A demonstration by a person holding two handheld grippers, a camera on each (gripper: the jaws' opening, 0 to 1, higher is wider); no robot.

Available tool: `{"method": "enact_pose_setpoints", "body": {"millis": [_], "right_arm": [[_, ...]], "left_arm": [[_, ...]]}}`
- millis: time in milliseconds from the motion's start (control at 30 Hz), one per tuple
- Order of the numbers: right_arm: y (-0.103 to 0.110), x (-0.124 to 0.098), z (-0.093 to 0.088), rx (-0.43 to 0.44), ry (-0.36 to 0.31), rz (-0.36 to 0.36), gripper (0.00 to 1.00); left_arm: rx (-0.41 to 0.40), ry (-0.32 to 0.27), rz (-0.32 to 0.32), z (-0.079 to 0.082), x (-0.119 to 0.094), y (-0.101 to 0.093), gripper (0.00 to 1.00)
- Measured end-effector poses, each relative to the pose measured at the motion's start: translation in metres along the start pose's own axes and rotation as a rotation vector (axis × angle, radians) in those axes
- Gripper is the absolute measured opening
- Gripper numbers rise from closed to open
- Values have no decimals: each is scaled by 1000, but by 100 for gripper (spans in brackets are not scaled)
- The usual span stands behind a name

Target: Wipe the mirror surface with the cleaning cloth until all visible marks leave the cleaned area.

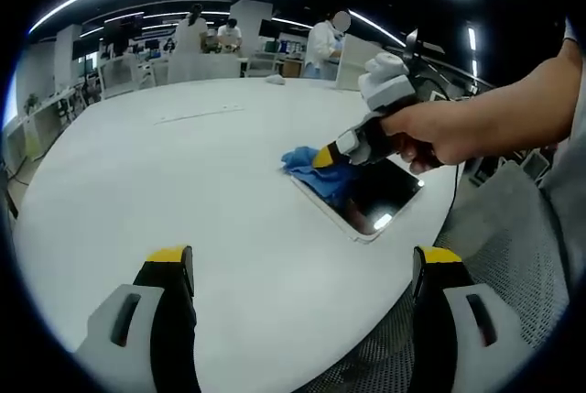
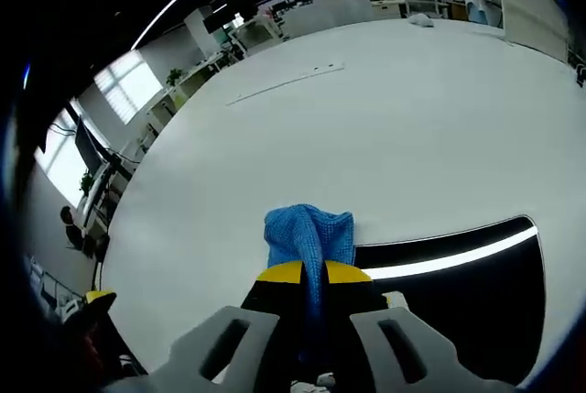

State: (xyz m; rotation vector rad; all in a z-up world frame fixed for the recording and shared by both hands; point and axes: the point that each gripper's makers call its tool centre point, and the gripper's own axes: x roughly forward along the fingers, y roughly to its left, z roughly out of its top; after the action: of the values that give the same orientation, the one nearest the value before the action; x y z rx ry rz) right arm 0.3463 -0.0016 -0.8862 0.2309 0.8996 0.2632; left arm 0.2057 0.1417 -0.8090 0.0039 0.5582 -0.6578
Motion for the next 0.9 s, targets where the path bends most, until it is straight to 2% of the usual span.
{"method": "enact_pose_setpoints", "body": {"millis": [167,333,533,900], "right_arm": [[8,-12,-11,-44,-3,-8,1],[12,-20,-17,-64,9,-1,1],[14,-26,-22,-58,12,6,1],[18,-33,-33,-49,22,20,1]], "left_arm": [[-20,-4,2,-1,0,2,99],[29,3,2,-1,0,-1,99],[18,3,16,-4,0,6,99],[28,6,24,-4,0,6,99]]}}
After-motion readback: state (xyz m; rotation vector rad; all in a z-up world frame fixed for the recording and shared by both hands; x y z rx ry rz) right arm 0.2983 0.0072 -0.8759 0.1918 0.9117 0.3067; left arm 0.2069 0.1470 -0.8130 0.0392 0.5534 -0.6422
